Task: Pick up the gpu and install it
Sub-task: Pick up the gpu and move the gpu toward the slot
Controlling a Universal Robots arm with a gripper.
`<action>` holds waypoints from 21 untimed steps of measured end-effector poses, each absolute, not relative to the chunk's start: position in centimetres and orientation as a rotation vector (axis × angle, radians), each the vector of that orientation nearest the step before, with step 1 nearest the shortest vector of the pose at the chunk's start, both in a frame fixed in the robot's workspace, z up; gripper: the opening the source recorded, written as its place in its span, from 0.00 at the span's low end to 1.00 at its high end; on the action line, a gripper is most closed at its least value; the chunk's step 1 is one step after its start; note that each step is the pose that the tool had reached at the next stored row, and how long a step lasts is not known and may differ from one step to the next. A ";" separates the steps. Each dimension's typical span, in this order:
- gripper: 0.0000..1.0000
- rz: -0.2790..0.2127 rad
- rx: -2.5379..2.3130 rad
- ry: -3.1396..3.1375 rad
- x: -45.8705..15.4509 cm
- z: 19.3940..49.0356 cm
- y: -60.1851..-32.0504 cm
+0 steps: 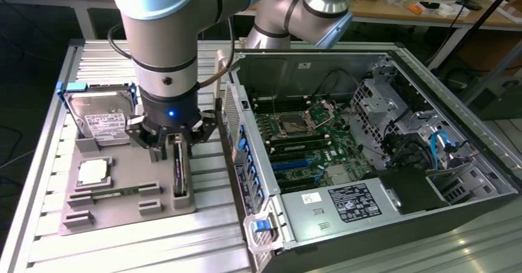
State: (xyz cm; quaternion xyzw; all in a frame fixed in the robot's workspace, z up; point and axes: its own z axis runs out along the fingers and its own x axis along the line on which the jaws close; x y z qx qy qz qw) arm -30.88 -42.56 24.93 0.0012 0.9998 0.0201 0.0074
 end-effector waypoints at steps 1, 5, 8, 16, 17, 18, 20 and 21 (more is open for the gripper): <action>0.48 0.063 0.014 3.126 -30.9 24.8 -42.6; 0.48 0.062 0.064 3.125 -30.8 24.2 -42.6; 0.48 0.062 0.080 3.124 -30.6 23.9 -42.6; 0.48 0.062 0.080 3.122 -30.6 23.9 -42.6; 0.48 0.062 0.080 3.121 -30.6 23.9 -42.6; 0.48 0.063 0.080 3.121 -30.6 23.8 -42.6; 0.48 0.063 0.080 3.119 -30.6 23.7 -42.6; 0.48 0.064 0.080 3.119 -30.6 23.6 -42.6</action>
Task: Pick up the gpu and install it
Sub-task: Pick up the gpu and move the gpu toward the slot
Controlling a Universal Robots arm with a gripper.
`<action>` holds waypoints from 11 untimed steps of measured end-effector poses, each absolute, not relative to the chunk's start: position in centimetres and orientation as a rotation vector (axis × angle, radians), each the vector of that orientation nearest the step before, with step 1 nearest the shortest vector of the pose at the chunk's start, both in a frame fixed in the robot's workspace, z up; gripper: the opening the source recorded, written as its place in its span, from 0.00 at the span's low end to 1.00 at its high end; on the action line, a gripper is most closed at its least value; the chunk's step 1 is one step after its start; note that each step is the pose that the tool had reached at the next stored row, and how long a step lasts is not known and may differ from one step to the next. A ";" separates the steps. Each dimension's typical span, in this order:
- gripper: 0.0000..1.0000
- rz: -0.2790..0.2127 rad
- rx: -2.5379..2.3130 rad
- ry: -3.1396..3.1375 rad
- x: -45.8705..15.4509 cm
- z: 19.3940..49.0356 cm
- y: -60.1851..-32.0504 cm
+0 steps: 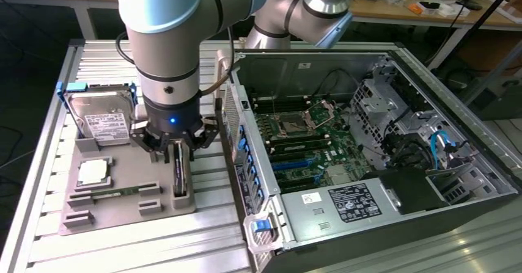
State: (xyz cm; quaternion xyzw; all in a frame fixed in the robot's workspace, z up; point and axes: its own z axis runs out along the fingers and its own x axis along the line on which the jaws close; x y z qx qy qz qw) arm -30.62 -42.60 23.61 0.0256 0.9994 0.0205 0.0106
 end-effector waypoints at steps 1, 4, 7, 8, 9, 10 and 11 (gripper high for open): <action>0.48 0.064 0.080 3.118 -30.6 23.5 -42.6; 0.48 0.064 0.080 3.117 -30.6 23.4 -42.6; 0.48 0.064 0.080 3.117 -30.6 23.4 -42.6; 0.48 0.064 0.080 3.117 -30.6 23.4 -42.6; 0.48 0.064 0.080 3.117 -30.6 23.4 -42.6; 0.48 0.065 0.080 3.117 -30.6 23.4 -42.6; 0.48 0.065 0.080 3.117 -30.6 23.4 -42.5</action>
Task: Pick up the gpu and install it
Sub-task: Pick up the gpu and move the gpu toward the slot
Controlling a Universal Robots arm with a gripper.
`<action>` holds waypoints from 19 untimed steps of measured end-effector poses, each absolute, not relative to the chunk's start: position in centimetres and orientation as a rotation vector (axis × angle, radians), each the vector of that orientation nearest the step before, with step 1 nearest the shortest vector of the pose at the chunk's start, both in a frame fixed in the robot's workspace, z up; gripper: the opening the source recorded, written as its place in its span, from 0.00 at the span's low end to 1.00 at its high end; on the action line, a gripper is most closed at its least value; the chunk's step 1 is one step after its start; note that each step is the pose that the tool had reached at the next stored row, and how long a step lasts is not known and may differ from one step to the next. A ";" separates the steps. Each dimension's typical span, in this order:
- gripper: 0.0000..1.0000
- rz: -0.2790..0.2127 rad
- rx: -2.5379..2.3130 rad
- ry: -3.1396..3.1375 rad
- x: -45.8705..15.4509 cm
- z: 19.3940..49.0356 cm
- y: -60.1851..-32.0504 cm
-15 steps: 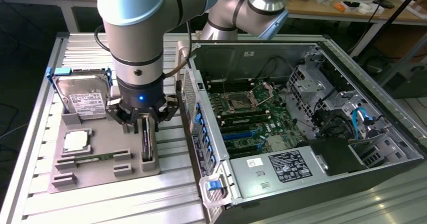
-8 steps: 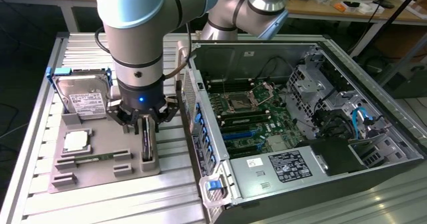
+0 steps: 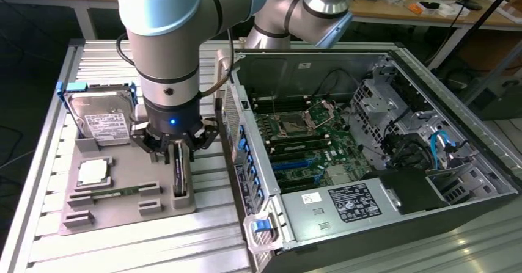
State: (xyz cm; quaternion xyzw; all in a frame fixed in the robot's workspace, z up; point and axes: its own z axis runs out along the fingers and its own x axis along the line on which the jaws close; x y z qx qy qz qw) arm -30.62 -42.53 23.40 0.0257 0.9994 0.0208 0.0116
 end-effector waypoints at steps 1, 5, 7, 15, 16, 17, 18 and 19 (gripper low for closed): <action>0.48 0.065 0.080 3.117 -30.6 23.4 -42.4; 0.48 0.065 0.080 3.117 -30.6 23.4 -42.3; 0.48 0.064 0.080 3.117 -30.6 23.4 -42.3; 0.34 0.064 0.080 3.117 -30.6 23.4 -42.3; 0.28 0.064 0.080 3.117 -30.6 23.4 -42.3; 0.27 0.064 0.080 3.117 -30.6 23.4 -42.3; 0.27 0.064 0.080 3.117 -30.6 23.4 -42.3; 0.27 0.064 0.080 3.117 -30.6 23.4 -42.3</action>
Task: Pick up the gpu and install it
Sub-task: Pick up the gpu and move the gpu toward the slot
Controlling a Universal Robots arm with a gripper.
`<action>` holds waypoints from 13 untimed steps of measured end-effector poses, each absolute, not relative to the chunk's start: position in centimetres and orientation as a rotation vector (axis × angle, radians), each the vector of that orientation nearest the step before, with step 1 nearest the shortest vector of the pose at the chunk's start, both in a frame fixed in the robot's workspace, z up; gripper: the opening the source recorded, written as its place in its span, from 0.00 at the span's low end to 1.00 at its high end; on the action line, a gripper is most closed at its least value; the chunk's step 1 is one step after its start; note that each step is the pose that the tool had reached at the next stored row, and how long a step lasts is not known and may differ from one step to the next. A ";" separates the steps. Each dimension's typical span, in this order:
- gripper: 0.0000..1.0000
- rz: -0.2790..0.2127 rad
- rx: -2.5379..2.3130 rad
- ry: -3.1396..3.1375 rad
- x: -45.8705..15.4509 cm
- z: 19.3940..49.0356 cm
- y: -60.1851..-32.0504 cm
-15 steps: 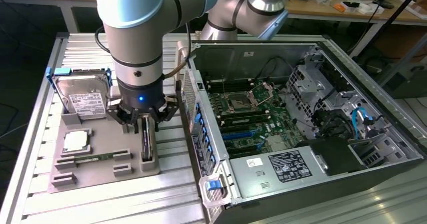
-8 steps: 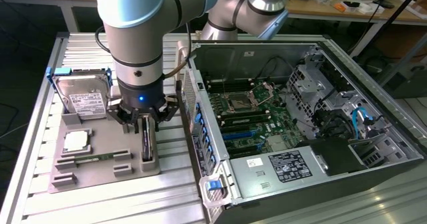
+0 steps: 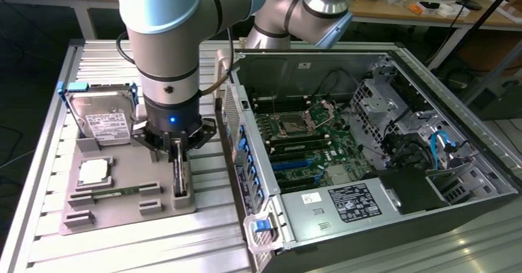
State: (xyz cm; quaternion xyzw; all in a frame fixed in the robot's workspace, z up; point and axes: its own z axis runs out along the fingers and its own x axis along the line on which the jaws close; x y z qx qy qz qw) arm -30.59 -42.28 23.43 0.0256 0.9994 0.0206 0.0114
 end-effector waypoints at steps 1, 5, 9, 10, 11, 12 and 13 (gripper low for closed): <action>0.27 0.064 0.080 3.117 -30.6 23.4 -42.3; 0.27 0.064 0.080 3.117 -30.5 23.4 -42.3; 0.27 0.064 0.080 3.117 -30.5 23.4 -42.3; 0.27 0.064 0.080 3.117 -30.5 23.4 -42.3; 0.27 0.064 0.080 3.117 -30.5 23.4 -42.3; 0.27 0.064 0.080 3.117 -30.5 23.4 -42.3; 0.27 0.064 0.080 3.117 -30.5 23.4 -42.3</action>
